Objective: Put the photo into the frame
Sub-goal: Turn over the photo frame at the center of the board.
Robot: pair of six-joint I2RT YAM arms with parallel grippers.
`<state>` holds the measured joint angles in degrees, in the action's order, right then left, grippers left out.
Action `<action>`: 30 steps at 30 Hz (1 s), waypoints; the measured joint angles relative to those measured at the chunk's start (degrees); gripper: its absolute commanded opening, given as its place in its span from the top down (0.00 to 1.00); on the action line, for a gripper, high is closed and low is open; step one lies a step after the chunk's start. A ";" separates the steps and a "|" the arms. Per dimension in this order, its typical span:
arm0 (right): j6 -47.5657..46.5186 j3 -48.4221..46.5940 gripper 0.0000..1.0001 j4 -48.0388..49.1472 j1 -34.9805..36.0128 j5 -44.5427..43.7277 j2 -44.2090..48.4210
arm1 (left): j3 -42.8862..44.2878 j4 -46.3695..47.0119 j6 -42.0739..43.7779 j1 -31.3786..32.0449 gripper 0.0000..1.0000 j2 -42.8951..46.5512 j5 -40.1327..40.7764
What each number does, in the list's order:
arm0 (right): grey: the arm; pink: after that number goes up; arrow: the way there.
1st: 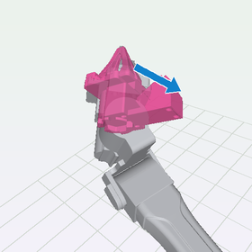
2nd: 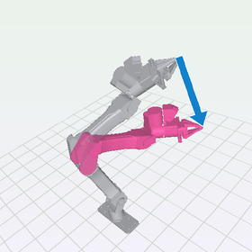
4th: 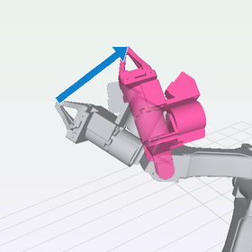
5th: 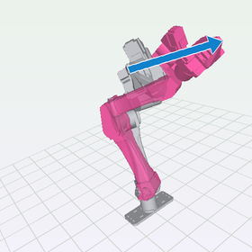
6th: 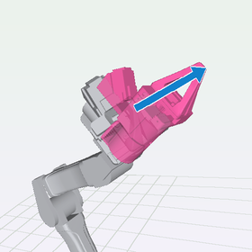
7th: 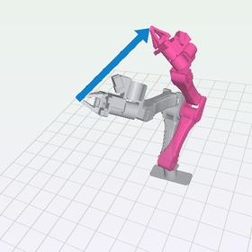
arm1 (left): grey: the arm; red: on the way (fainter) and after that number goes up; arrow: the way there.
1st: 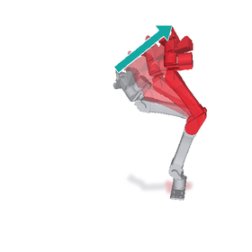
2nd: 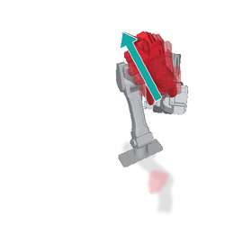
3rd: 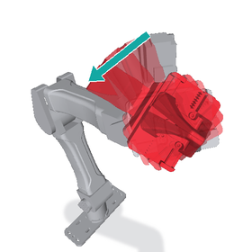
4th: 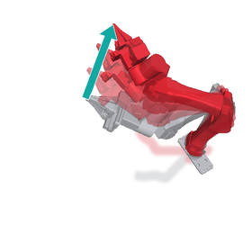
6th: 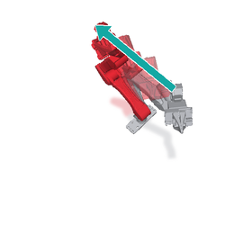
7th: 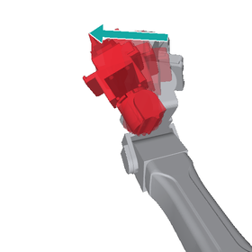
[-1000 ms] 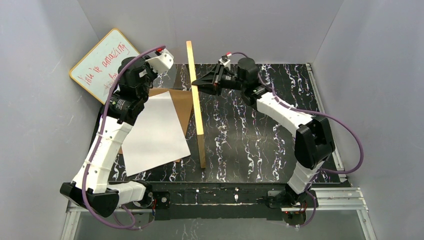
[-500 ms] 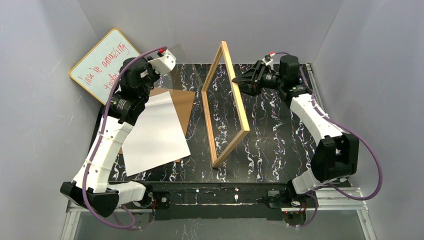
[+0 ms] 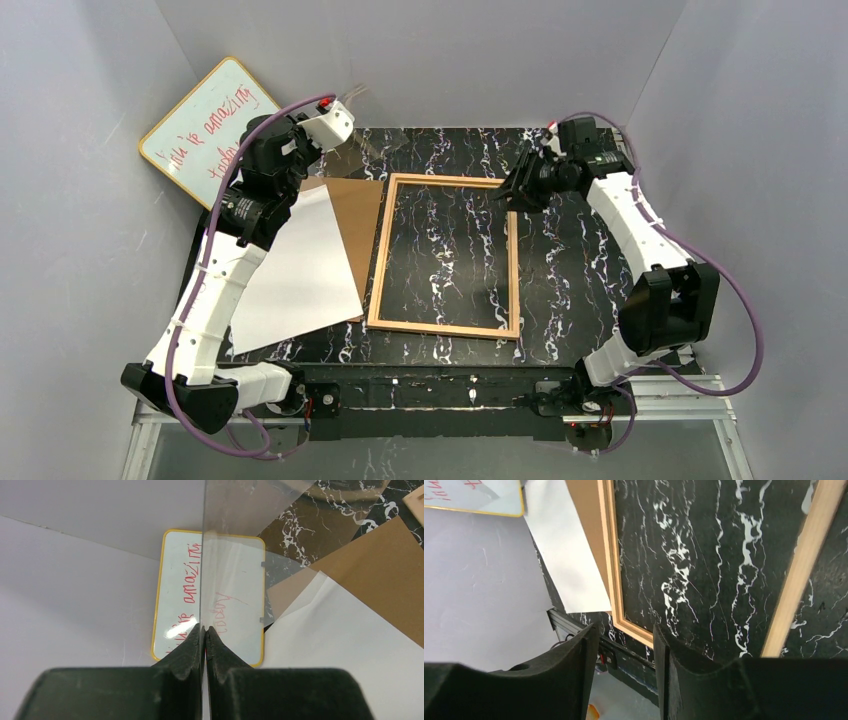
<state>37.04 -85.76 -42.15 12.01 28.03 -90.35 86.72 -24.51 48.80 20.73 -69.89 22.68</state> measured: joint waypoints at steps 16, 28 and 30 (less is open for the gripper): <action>2.38 16.79 0.35 3.54 2.62 -10.56 0.74 | 0.00 -1.75 -1.92 0.00 1.00 0.00 -3.02; 6.34 13.64 0.14 4.50 5.42 -9.22 0.70 | 1.75 -4.15 -6.93 0.24 1.00 -3.15 -15.02; 7.50 12.20 0.13 5.16 5.22 -7.48 0.72 | 1.90 -3.76 -7.65 1.07 1.00 -3.72 -16.52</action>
<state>44.53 -73.56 -36.99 17.23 20.56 -89.62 88.62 -28.27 41.15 21.80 -73.60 6.15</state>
